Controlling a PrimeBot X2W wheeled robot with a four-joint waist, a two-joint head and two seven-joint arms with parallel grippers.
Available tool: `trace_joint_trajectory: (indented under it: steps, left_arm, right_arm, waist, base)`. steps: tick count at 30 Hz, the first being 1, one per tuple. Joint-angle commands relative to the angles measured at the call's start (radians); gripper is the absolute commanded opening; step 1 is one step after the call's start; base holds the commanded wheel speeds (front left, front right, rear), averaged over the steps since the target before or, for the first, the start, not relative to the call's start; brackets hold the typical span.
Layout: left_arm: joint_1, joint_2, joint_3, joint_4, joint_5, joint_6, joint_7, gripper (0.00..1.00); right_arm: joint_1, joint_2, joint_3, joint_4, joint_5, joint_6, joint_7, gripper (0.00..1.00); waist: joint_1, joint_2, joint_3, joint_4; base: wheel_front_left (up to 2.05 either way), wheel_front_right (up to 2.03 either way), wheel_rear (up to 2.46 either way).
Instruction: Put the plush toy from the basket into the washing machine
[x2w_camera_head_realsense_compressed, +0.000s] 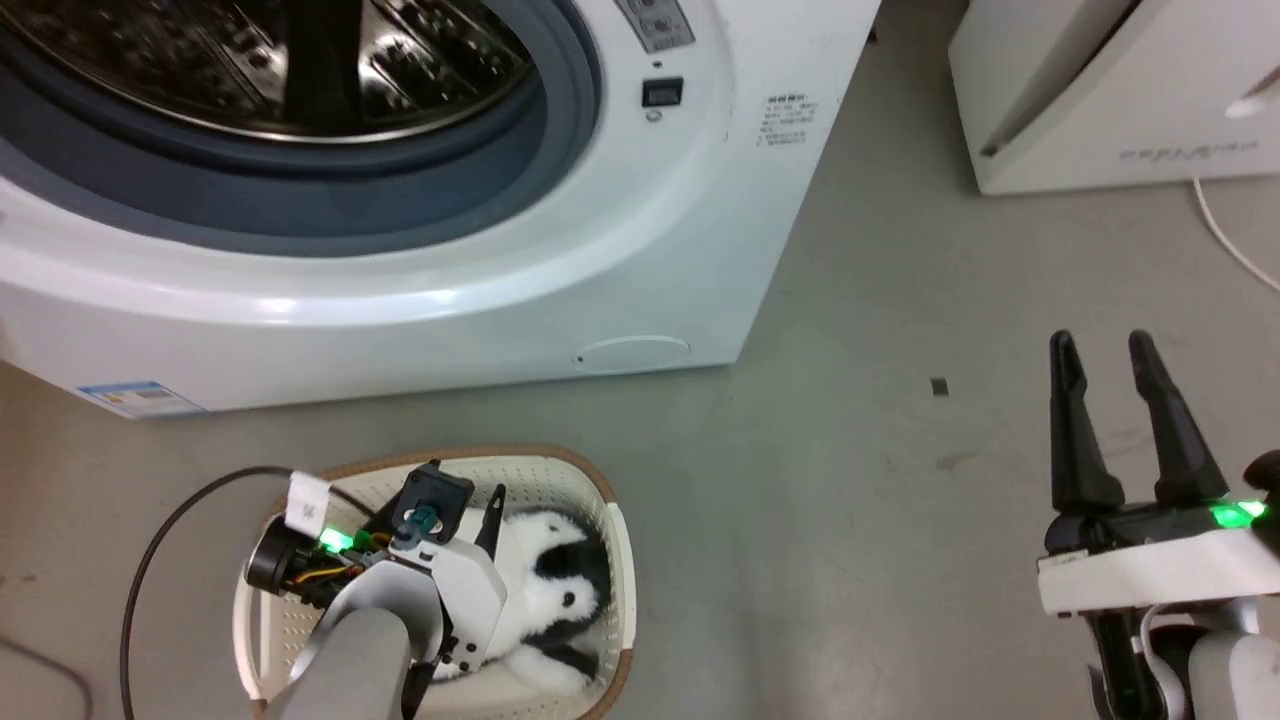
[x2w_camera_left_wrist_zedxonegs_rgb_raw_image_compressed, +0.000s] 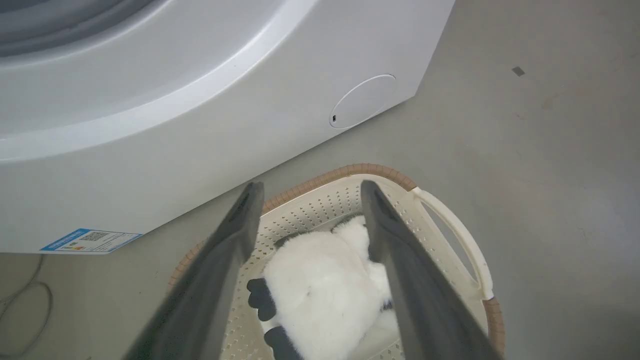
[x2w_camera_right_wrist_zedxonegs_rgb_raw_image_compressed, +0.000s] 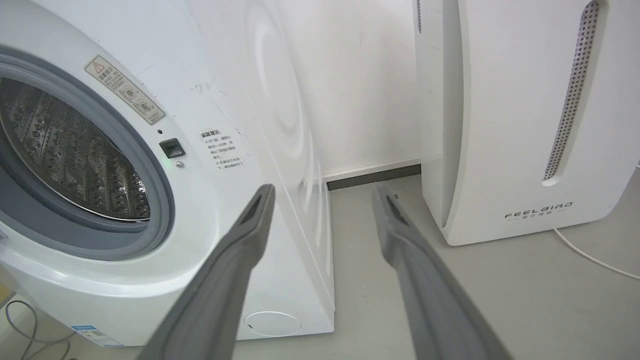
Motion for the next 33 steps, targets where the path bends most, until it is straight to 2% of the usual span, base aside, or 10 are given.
trace_joint_trajectory:
  steps: [1,24,33]
  left_arm:
    - [-0.030,0.010,-0.012,0.027,0.008,-0.006,0.006,1.00]
    - [-0.267,0.125,-0.253,0.275,0.114,-0.044,0.211,1.00]
    - [-0.369,0.178,-0.317,0.368,0.125,-0.053,0.242,1.00]
  right_arm:
    - [-0.022,-0.001,-0.002,-0.009,0.014,0.000,-0.009,1.00]
    - [-0.152,-0.001,-0.014,-0.062,0.120,-0.001,-0.057,1.00]
    - [-0.192,-0.001,-0.025,-0.077,0.169,-0.001,-0.076,1.00]
  waist:
    - [0.0000,0.0000,0.034,-0.014]
    - [0.0000,0.0000,0.345,-0.086]
    - [0.0000,0.0000,0.465,-0.123]
  base:
    - [0.00,0.00,0.00]
    - [0.00,0.00,0.00]
    - [0.00,0.00,0.00]
